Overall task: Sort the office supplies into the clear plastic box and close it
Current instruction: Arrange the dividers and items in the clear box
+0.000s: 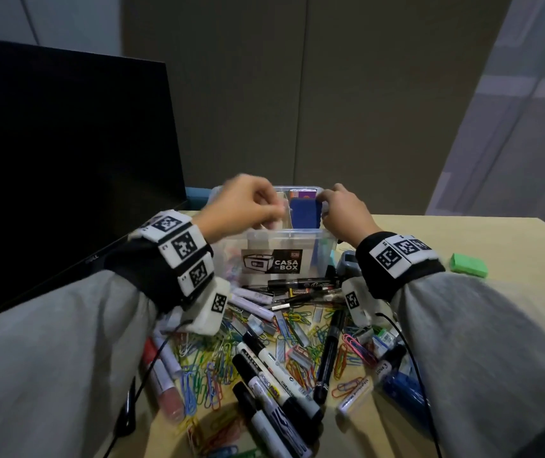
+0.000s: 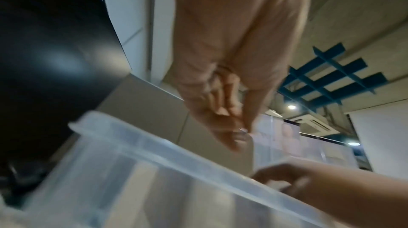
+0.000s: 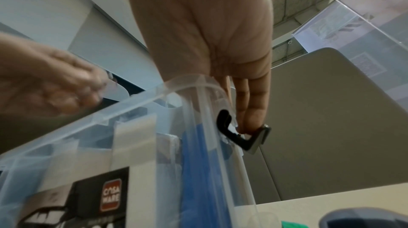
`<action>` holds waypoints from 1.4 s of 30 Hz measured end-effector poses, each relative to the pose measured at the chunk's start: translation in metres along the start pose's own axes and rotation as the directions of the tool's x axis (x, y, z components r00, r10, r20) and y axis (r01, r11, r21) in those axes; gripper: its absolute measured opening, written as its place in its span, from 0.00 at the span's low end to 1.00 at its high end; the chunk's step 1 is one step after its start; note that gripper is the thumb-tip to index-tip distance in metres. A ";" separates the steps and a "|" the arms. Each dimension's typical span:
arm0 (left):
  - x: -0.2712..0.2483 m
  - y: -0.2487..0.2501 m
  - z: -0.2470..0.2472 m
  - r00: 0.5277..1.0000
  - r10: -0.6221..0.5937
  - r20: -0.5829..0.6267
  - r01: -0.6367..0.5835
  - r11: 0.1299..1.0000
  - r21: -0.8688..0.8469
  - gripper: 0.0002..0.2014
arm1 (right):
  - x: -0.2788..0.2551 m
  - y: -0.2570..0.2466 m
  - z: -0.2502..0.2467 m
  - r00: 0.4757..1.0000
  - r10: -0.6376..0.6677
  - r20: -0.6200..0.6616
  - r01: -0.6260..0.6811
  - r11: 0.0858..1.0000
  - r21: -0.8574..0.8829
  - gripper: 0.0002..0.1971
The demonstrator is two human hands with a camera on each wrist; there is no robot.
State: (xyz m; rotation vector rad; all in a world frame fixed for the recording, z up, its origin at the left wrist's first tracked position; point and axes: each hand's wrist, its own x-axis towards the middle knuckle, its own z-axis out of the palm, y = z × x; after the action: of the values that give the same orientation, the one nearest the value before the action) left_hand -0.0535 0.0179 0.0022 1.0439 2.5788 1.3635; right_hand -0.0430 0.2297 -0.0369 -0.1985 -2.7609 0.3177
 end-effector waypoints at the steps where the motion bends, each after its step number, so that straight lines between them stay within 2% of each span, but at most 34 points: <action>1: 0.003 -0.005 -0.008 0.991 -0.012 -0.131 0.022 0.997 0.076 0.03 | 0.000 0.000 0.000 1.000 0.001 0.003 -0.001 1.000 0.002 0.16; 3: 0.007 -0.020 -0.022 0.947 -0.039 -0.318 0.103 0.977 0.188 0.04 | 0.001 0.000 0.002 1.000 0.005 0.007 -0.006 1.000 0.003 0.16; 4: 0.008 -0.026 -0.027 0.933 -0.063 -0.354 0.147 0.965 0.217 0.04 | 0.001 0.000 0.003 1.000 0.006 0.004 -0.006 1.000 0.000 0.16; 6: 0.010 -0.037 -0.031 0.933 -0.115 -0.341 0.213 0.940 0.267 0.05 | 0.002 0.000 0.004 1.000 0.006 0.000 -0.006 1.000 -0.001 0.16; 12: 0.012 -0.039 -0.029 0.950 -0.160 -0.268 0.253 0.898 0.361 0.06 | 0.000 0.000 0.002 1.000 0.012 -0.001 -0.012 1.000 0.008 0.16; 13: 0.011 -0.037 -0.028 0.952 -0.137 -0.272 0.247 0.870 0.426 0.08 | -0.001 0.000 0.002 1.000 0.013 -0.004 -0.013 1.000 0.012 0.16; 15: 0.007 -0.029 -0.022 0.955 0.030 -0.295 0.165 0.772 0.614 0.10 | -0.001 -0.002 0.000 1.000 0.014 -0.004 -0.014 1.000 0.014 0.16; 17: -0.001 -0.013 -0.009 0.949 0.239 -0.203 -0.042 0.739 0.673 0.06 | -0.003 -0.004 -0.001 1.000 0.018 0.006 -0.018 1.000 0.004 0.17; 19: -0.009 0.005 0.005 0.945 0.321 0.069 -0.286 0.701 0.653 0.03 | -0.003 -0.004 -0.002 1.000 0.014 0.008 -0.014 1.000 -0.009 0.17; 21: -0.015 0.013 0.019 0.887 0.291 0.358 -0.457 0.666 0.590 0.03 | -0.003 -0.004 -0.003 1.000 0.006 0.000 -0.006 1.000 -0.011 0.16; 22: -0.016 0.014 0.026 0.850 0.268 0.454 -0.505 0.660 0.556 0.03 | -0.003 -0.004 -0.003 1.000 0.004 -0.006 -0.004 1.000 -0.010 0.16; 24: -0.018 0.012 0.041 0.781 0.220 0.584 -0.557 0.667 0.495 0.04 | -0.003 -0.003 -0.003 1.000 0.001 -0.014 -0.001 1.000 -0.004 0.16; 27: -0.025 0.005 0.065 0.684 0.075 0.725 -0.580 0.659 0.479 0.18 | -0.003 -0.003 -0.002 1.000 0.002 -0.011 -0.001 1.000 0.008 0.16; 30: -0.033 0.002 0.086 0.603 -0.082 0.793 -0.604 0.602 0.522 0.37 | -0.001 -0.002 0.000 1.000 0.005 -0.011 -0.005 1.000 0.017 0.17; 32: -0.037 0.001 0.096 0.595 -0.117 0.795 -0.609 0.581 0.541 0.42 | 0.000 -0.001 0.000 1.000 0.015 -0.012 -0.014 0.999 0.029 0.17; 35: -0.040 0.000 0.104 0.611 -0.124 0.782 -0.619 0.540 0.570 0.42 | 0.000 -0.001 0.001 1.000 0.022 -0.013 -0.022 0.999 0.040 0.17; 40: -0.038 -0.002 0.114 0.644 -0.107 0.758 -0.599 0.545 0.586 0.37 | 0.000 0.000 0.002 1.000 0.020 -0.014 -0.020 0.998 0.057 0.16; 42: -0.036 -0.002 0.116 0.652 -0.121 0.748 -0.576 0.563 0.593 0.32 | 0.000 0.000 0.002 1.000 0.016 -0.021 -0.015 0.998 0.060 0.16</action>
State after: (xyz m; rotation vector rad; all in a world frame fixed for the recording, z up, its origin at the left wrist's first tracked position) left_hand 0.0120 0.0792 -0.0797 1.6507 2.3202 -0.4367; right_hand -0.0435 0.2293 -0.0390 -0.2068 -2.7260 0.3996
